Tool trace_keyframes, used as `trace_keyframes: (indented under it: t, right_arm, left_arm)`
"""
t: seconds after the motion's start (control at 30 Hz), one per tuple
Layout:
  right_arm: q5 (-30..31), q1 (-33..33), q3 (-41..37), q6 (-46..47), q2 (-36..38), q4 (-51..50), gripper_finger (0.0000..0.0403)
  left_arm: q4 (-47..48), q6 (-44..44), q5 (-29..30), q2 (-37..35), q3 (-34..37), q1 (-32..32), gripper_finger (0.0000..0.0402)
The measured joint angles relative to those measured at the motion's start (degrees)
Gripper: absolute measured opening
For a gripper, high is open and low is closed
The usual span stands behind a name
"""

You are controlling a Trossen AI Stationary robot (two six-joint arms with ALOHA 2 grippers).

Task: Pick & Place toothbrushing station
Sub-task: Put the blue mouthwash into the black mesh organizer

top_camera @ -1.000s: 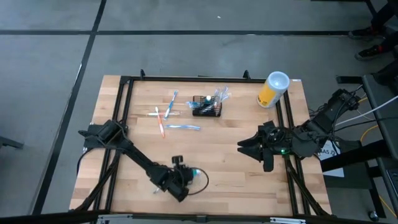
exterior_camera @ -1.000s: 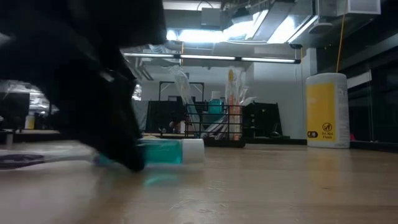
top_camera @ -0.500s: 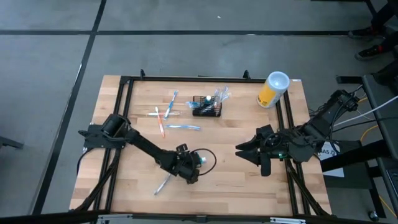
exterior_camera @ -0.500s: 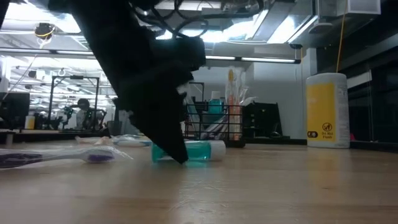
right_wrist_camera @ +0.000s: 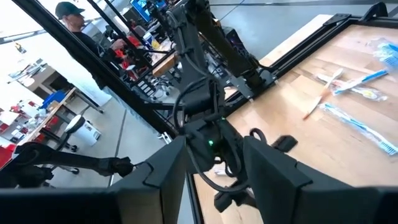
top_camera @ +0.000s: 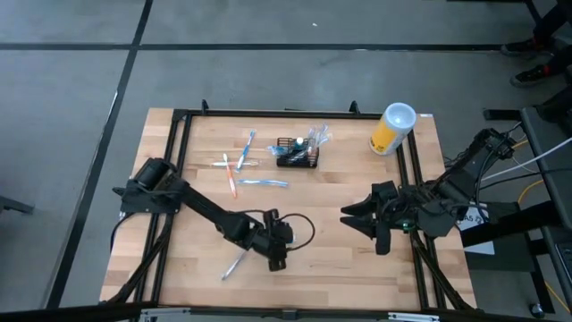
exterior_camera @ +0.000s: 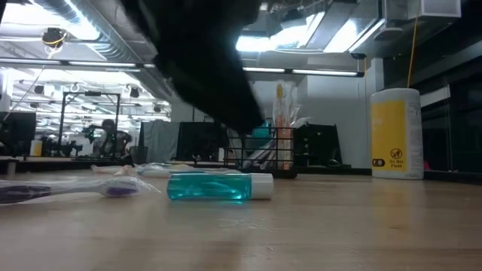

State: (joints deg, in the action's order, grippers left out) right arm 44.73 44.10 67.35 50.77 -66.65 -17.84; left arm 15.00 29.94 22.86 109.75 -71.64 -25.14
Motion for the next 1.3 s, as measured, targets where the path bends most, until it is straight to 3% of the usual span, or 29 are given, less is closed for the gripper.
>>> trace_keyframes:
  t: [0.67, 1.07, 1.3]
  right_arm:
    - [0.9, 0.0, 0.0, 0.6, -0.2, -0.2, 0.0164]
    - [0.7, 0.8, 0.0, 1.9, -0.2, -1.5, 0.0164]
    - [0.9, 1.2, 0.0, 2.6, -0.2, -1.9, 0.0164]
  left_arm:
    - [-2.3, -11.0, -10.9, 2.0, 0.1, 6.1, 0.0232]
    - [-6.6, -10.7, -14.3, 6.4, 0.0, 7.4, 0.0230]
    - [-4.0, -7.8, -14.9, 6.9, 0.0, 8.0, 0.0192]
